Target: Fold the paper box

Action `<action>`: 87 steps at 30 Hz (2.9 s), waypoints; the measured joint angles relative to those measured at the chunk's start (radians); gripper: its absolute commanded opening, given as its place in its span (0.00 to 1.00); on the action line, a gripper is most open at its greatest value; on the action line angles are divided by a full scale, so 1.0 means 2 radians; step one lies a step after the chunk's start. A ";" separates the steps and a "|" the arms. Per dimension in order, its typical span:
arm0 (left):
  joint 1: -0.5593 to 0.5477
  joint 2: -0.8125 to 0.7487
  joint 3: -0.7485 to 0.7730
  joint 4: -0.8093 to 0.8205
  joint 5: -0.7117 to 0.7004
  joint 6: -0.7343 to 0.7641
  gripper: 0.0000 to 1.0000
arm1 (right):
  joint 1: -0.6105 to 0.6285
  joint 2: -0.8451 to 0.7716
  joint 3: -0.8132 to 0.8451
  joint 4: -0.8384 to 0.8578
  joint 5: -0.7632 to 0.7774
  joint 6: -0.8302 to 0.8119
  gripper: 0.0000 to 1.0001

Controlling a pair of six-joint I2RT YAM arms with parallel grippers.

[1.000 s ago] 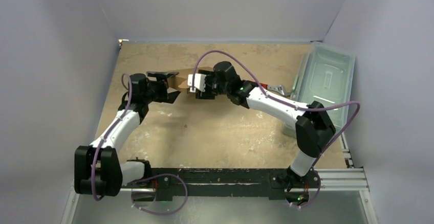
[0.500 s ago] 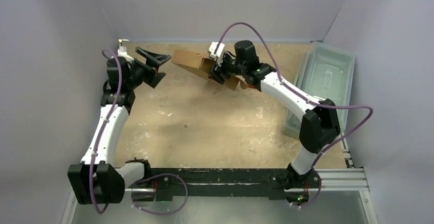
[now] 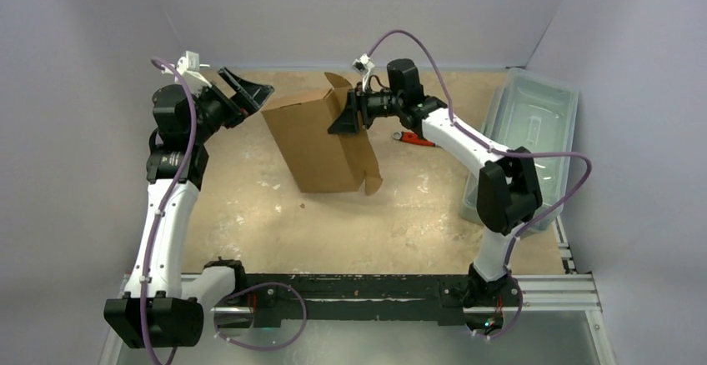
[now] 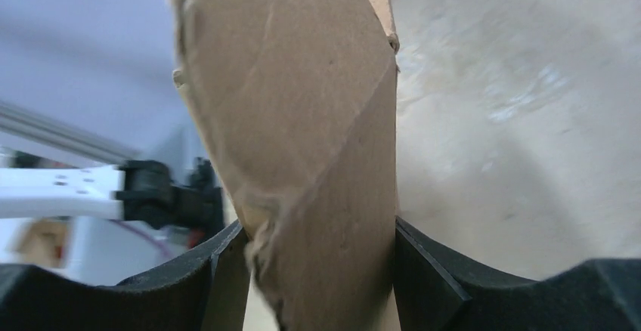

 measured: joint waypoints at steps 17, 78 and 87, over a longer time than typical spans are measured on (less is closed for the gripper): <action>0.000 -0.010 -0.036 -0.013 0.002 0.042 0.92 | -0.028 0.117 -0.130 0.278 -0.089 0.354 0.53; -0.088 0.056 -0.236 -0.035 -0.057 0.154 0.78 | 0.047 -0.145 -0.324 -0.259 -0.018 -0.691 0.76; -0.088 0.083 -0.268 0.011 -0.066 0.110 0.75 | 0.089 -0.150 -0.338 -0.138 0.086 -0.626 0.64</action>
